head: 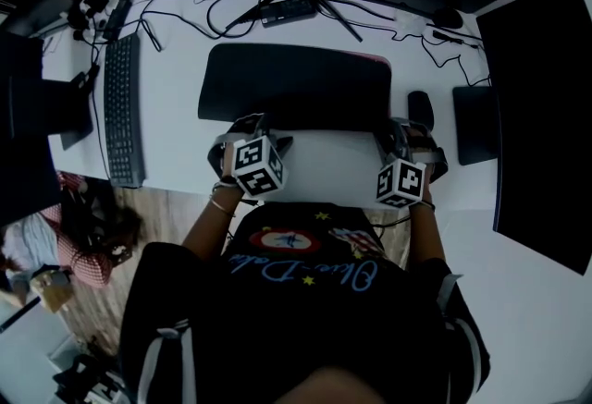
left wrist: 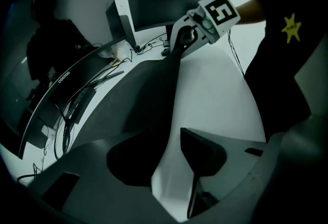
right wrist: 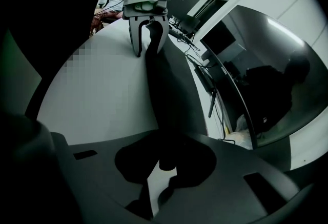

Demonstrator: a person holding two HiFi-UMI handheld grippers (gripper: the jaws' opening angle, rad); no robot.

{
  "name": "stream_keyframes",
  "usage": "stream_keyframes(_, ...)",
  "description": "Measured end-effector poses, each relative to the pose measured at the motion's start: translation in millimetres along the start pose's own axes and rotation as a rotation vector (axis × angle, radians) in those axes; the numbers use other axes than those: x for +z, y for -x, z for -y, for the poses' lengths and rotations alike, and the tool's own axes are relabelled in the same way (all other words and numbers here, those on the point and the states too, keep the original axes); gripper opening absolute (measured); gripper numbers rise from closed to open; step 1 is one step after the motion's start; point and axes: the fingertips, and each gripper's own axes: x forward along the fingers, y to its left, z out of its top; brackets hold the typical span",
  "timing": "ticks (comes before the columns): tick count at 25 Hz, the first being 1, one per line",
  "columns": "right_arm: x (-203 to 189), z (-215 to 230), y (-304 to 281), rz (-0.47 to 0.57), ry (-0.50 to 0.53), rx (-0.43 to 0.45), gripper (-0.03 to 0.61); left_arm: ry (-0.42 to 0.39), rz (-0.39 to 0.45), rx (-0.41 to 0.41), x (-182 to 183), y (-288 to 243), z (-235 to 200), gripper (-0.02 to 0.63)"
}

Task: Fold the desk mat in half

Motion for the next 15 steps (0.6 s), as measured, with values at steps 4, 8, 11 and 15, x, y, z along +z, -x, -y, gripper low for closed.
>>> stream_keyframes(4, 7, 9, 7, 0.007, 0.055, -0.018, 0.040, 0.004, -0.003, -0.016, -1, 0, 1, 0.156)
stream_keyframes(8, 18, 21, 16, 0.016, 0.141, -0.019, 0.038, 0.006, -0.002, -0.022, 0, 0, -1, 0.156)
stream_keyframes(11, 32, 36, 25, 0.025, 0.223, -0.038, 0.037, 0.016, 0.013, -0.021, -1, -1, -1, 0.156)
stream_keyframes(15, 58, 54, 37, 0.025, 0.335, -0.065, 0.037, 0.031, 0.040, -0.025, -1, 0, -2, 0.156)
